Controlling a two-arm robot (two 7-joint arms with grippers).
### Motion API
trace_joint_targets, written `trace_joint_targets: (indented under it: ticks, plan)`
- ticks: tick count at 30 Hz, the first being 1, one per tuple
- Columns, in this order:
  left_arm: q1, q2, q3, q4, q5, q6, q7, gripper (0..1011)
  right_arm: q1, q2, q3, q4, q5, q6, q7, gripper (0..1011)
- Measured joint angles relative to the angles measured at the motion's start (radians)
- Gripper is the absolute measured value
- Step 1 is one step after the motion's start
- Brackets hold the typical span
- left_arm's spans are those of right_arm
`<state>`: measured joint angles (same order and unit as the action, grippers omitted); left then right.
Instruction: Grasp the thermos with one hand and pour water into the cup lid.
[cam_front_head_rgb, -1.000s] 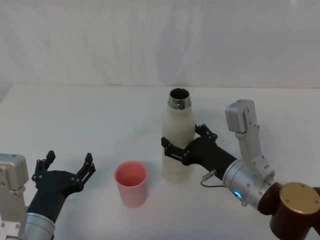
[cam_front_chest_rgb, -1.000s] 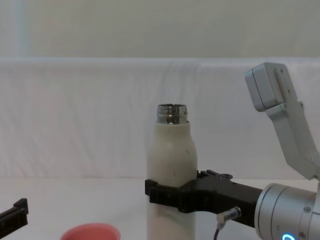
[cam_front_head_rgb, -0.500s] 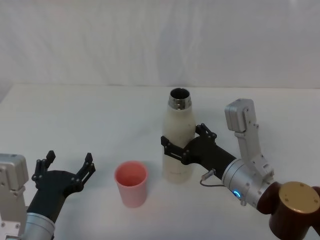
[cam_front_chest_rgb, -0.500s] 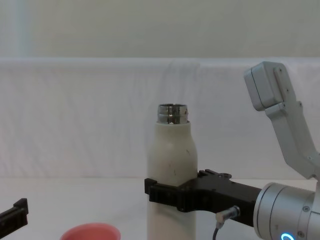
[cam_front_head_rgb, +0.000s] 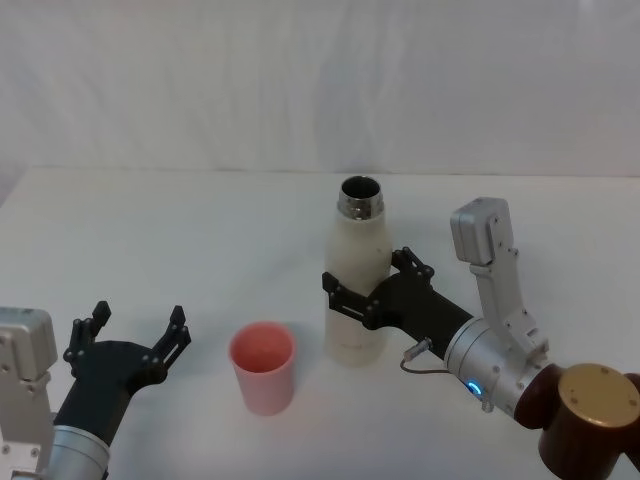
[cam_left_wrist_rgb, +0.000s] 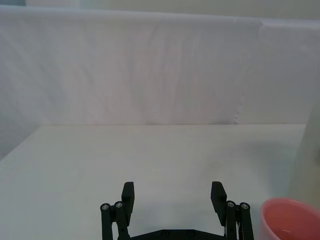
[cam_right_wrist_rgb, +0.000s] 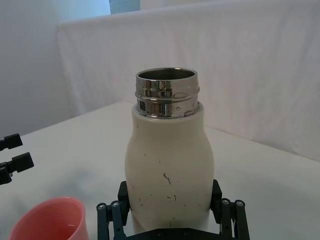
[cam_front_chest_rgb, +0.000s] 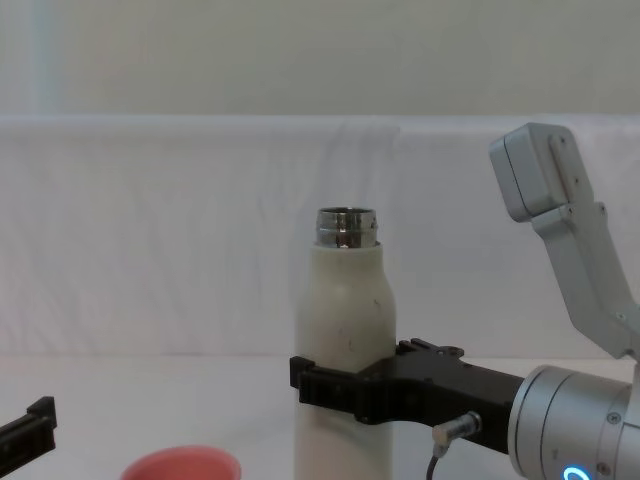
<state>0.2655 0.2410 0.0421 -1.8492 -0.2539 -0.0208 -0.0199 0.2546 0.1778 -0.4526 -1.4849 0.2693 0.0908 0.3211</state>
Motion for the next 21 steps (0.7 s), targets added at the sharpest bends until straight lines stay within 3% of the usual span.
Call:
trace_joint_targets:
  ticks: [12,19,21]
  plan:
    - [0.0,0.0,0.0,0.0,0.0,0.0,0.0,1001,-0.02,0.013,0.004,-0.027,-0.017,-0.02,-0.011,957]
    - [0.0,0.0,0.0,0.0,0.0,0.0,0.0,1001,-0.043,0.037,0.005,-0.076,-0.069,-0.029,-0.034,957]
    - [0.0,0.0,0.0,0.0,0.0,0.0,0.0,1001,-0.053,0.053,0.005,-0.106,-0.11,-0.03,-0.05,957]
